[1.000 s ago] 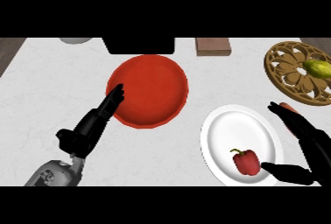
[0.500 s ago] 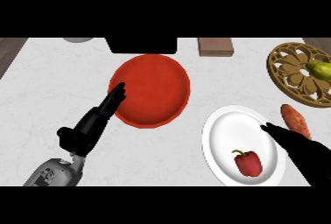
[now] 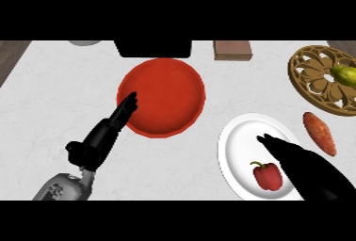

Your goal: Pick the bell pepper from the plate and place it in the bowl

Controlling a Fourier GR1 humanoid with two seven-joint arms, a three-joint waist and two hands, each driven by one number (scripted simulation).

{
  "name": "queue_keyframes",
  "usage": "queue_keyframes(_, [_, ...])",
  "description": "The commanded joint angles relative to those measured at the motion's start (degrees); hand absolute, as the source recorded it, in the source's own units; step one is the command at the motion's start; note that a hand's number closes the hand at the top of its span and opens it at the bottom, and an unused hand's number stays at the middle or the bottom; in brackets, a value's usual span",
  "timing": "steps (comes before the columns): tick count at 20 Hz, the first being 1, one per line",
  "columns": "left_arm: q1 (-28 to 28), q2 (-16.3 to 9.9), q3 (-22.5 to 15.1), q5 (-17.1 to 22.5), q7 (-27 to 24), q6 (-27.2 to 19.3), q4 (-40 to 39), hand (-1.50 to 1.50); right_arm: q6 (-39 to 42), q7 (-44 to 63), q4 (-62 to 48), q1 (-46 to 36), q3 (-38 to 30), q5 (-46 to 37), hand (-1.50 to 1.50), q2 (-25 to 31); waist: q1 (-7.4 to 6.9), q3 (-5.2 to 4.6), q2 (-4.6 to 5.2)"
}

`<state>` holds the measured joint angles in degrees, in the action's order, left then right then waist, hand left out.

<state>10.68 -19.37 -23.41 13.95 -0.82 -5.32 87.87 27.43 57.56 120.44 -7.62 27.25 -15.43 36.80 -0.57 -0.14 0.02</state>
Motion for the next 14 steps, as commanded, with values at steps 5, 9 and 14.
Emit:
queue_keyframes(5, [0.3, 1.6, 2.0, -2.0, 0.2, 0.7, 0.1, 0.00, 1.6, 6.9, -3.0, -1.9, 6.4, -7.7, -1.50, -5.5, 0.52, 0.12, -0.07])
queue_keyframes(9, [0.5, 1.6, 4.1, -2.0, 2.6, 2.8, -0.4, 0.00, 2.2, 6.8, 2.6, 0.6, 5.1, -11.5, -1.50, -5.9, 0.78, 0.12, -0.11])
queue_keyframes(14, [-2.6, 3.3, 4.0, -3.8, 4.0, 1.7, 4.5, 0.00, -1.4, 0.3, -0.2, 4.4, 6.7, -21.4, -1.50, -7.1, 0.57, 0.15, -0.13])
